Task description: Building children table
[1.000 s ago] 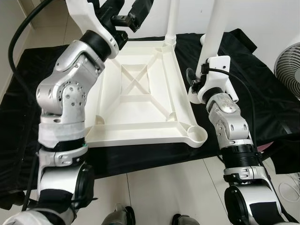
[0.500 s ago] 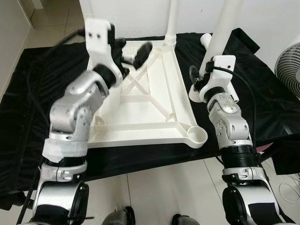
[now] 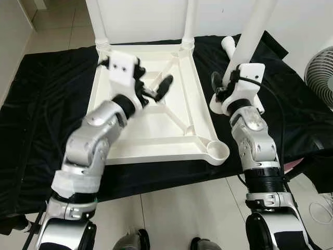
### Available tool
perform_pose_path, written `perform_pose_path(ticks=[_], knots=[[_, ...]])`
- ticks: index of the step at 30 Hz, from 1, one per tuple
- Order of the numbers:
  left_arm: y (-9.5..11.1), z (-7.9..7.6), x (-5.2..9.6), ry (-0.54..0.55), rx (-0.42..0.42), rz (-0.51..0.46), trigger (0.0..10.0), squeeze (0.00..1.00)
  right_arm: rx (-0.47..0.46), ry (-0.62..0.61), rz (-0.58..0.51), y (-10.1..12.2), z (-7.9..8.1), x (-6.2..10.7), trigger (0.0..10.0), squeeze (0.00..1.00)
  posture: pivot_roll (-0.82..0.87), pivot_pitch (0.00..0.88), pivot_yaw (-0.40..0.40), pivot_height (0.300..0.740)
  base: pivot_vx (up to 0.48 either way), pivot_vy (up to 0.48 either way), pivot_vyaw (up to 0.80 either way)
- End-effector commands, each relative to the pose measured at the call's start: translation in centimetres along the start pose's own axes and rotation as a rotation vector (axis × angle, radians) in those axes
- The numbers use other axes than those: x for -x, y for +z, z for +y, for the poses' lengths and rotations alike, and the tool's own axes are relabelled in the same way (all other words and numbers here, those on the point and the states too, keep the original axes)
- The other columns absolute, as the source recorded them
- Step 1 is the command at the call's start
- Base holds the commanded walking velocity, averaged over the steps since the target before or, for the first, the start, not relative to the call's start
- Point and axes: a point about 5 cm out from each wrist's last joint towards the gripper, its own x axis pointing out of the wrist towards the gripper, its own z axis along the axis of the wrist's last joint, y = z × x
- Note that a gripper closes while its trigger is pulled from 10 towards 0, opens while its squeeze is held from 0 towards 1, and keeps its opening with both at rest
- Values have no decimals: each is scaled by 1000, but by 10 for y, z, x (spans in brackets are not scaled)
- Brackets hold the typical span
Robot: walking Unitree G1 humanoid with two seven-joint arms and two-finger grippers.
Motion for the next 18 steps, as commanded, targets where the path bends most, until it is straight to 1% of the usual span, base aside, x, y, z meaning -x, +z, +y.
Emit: perform_pose_path(ticks=[1, 5, 9, 10, 11, 15, 17, 18], knots=[[-5, -14, 3, -119, -63, 6, 10000, 0, -1, 12, -40, 7, 1, 1, 10000, 0, -31, 133, 40, 740, 0, 0, 0], [-11, -19, 4, -155, -92, 18, 10000, 0, 4, 12, -46, 9, 1, 1, 10000, 0, -32, 134, 42, 740, 0, 0, 0], [-13, -21, 6, -183, -90, 29, 10000, 0, 5, 12, -48, 9, 1, 2, 10000, 0, -34, 134, 45, 740, 0, 0, 0], [-14, -22, 6, -198, -88, 31, 10000, 0, 5, 12, -48, 8, 1, 3, 10000, 0, -34, 134, 45, 740, 0, 0, 0], [-15, -26, 10, -246, -100, 37, 10000, 0, 4, 13, -49, 9, 1, 3, 10000, 0, -35, 135, 46, 740, 0, 0, 0], [-17, -29, 13, -286, -102, 50, 10000, 0, 4, 16, -50, 9, 2, 4, 10000, 0, -35, 136, 45, 740, 0, 0, 0], [-23, -33, 16, -311, -144, 79, 10000, 0, 5, 19, -49, 8, 2, 4, 10000, 0, -35, 136, 45, 740, 0, 0, 0], [-23, -33, 16, -311, -144, 79, 10000, 0, 5, 19, -49, 8, 2, 4, 10000, 0, -35, 136, 45, 740, 0, 0, 0]])
